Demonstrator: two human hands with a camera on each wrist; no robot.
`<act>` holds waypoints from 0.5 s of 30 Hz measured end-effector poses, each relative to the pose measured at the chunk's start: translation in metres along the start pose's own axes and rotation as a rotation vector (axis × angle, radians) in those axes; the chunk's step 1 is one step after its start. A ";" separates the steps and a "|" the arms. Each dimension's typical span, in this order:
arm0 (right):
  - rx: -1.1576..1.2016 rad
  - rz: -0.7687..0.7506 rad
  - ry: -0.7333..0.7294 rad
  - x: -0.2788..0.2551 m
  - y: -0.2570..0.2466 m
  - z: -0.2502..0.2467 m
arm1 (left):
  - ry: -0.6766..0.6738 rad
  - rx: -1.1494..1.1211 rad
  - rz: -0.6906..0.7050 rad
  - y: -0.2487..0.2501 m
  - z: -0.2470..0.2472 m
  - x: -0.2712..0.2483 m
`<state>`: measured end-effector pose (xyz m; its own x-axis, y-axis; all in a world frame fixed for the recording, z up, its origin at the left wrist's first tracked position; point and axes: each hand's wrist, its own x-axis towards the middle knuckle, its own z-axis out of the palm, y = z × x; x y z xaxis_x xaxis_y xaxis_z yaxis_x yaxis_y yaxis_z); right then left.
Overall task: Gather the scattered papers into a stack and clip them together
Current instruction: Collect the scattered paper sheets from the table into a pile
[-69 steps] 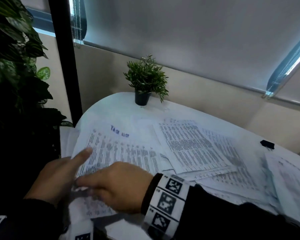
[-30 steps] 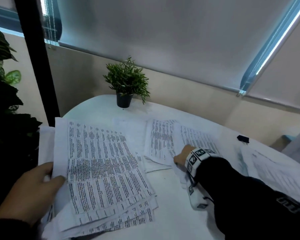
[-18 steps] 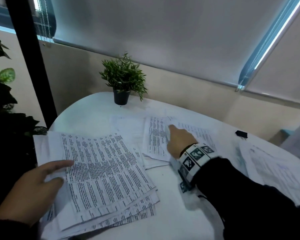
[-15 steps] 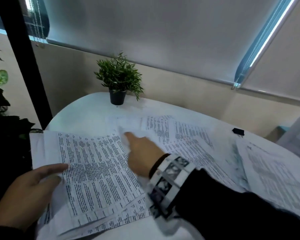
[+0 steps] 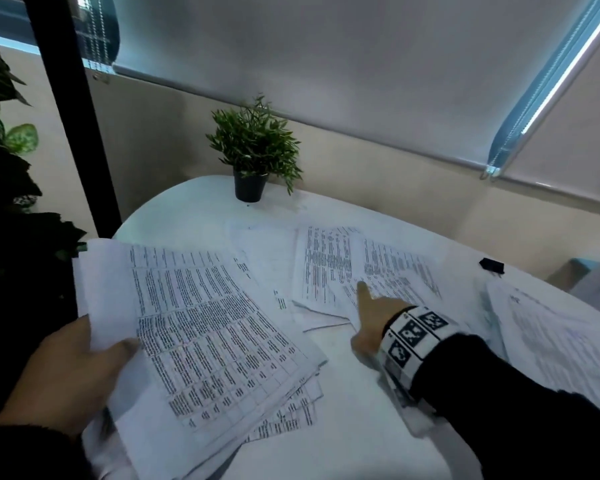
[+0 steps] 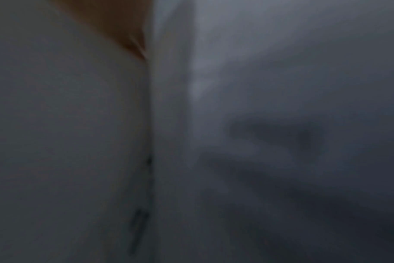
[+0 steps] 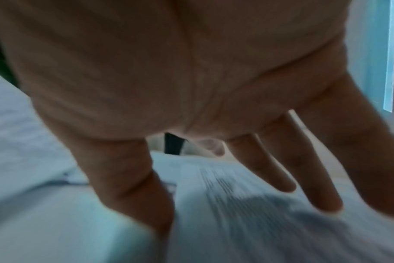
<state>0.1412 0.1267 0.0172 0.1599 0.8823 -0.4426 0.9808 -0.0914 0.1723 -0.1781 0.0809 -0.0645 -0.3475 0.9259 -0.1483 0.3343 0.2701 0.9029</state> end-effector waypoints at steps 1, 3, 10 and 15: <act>0.008 0.051 -0.042 0.002 0.011 0.006 | 0.026 -0.029 0.066 0.003 0.003 0.002; -0.026 0.084 -0.034 0.003 0.028 0.014 | 0.062 -0.069 0.164 0.001 0.004 0.004; 0.035 -0.019 0.185 -0.004 0.000 -0.010 | -0.008 -0.037 0.248 0.015 0.006 -0.005; 0.345 -0.410 0.149 -0.039 -0.101 -0.028 | -0.080 0.001 0.124 0.013 0.002 -0.001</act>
<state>0.0326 0.1145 0.0416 -0.2356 0.9308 -0.2796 0.9431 0.1495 -0.2969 -0.1714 0.0845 -0.0537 -0.2325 0.9702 -0.0677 0.3711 0.1528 0.9159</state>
